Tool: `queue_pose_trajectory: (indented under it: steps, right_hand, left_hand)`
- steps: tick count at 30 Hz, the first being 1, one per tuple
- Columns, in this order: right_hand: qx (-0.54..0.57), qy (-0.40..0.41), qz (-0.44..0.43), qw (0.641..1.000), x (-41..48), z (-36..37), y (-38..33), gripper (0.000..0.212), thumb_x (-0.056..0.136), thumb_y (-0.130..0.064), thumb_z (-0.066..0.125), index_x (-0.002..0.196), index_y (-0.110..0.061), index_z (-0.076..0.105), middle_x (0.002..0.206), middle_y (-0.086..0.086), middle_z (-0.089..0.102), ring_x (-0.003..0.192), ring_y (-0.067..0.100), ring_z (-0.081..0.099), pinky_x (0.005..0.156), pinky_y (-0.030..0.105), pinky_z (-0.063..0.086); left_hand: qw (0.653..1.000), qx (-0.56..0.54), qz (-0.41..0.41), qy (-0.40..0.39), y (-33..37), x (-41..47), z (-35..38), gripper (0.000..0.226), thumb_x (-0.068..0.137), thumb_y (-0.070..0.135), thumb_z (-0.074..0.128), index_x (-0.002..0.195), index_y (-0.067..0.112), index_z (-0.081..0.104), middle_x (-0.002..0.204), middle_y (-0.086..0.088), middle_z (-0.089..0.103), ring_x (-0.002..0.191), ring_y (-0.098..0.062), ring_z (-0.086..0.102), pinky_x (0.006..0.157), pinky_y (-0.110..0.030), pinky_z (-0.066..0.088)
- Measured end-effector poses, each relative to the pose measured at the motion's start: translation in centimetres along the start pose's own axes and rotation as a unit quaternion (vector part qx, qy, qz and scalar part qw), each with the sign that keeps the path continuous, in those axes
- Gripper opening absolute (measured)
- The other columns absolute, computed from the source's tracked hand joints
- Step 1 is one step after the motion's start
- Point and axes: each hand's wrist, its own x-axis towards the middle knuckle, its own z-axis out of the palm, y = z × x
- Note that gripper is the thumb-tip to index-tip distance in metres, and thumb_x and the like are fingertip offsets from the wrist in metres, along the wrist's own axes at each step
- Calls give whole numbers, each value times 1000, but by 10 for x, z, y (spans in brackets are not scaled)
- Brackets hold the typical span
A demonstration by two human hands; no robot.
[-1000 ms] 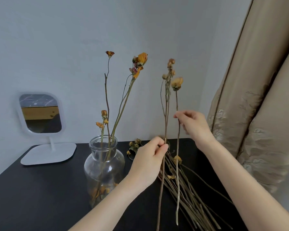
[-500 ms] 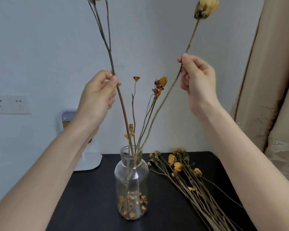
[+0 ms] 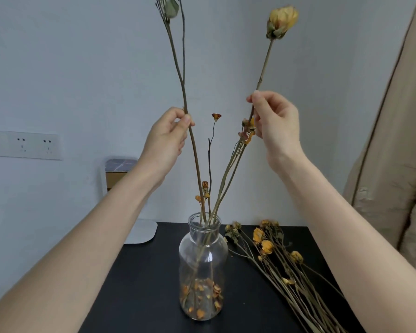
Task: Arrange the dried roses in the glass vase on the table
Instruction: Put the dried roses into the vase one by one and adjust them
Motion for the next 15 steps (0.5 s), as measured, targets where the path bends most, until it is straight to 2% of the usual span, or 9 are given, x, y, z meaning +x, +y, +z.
queue_pose_trajectory:
  steps: [2, 5, 11, 15]
  right_hand:
    - [-20, -10, 4, 1000, -4, 4, 8, 22, 94, -20, 52, 74, -21, 61, 51, -12, 42, 43, 0, 36, 49, 16, 36]
    - [-35, -26, 3, 999, -8, 7, 18, 22, 94, -20, 52, 75, -23, 61, 53, -12, 44, 48, 2, 37, 49, 12, 32]
    - [-68, -56, 13, 996, -20, 13, 34, 16, 94, -20, 51, 83, -17, 63, 59, -7, 46, 45, -4, 42, 49, 7, 34]
    - [-130, -103, 21, 986, -37, 16, 47, 17, 94, -22, 51, 86, -16, 64, 57, -8, 52, 42, -1, 40, 45, 10, 33]
  left_hand:
    - [1000, 2, -7, -6, -10, -3, 3, 24, 98, 19, 41, 76, 22, 50, 53, 8, 32, 44, -3, 29, 44, -17, 25]
    - [1000, 18, -13, -22, -21, -7, 6, 23, 98, 21, 41, 77, 24, 51, 52, 12, 34, 45, -3, 31, 45, -16, 28]
    - [997, 50, -32, -56, -39, -19, 8, 21, 98, 25, 40, 81, 26, 52, 57, 8, 36, 48, -4, 33, 50, -20, 30]
    - [992, 84, -44, -78, -53, -34, 6, 18, 96, 28, 44, 82, 26, 55, 49, 13, 45, 46, 2, 41, 53, -23, 30]
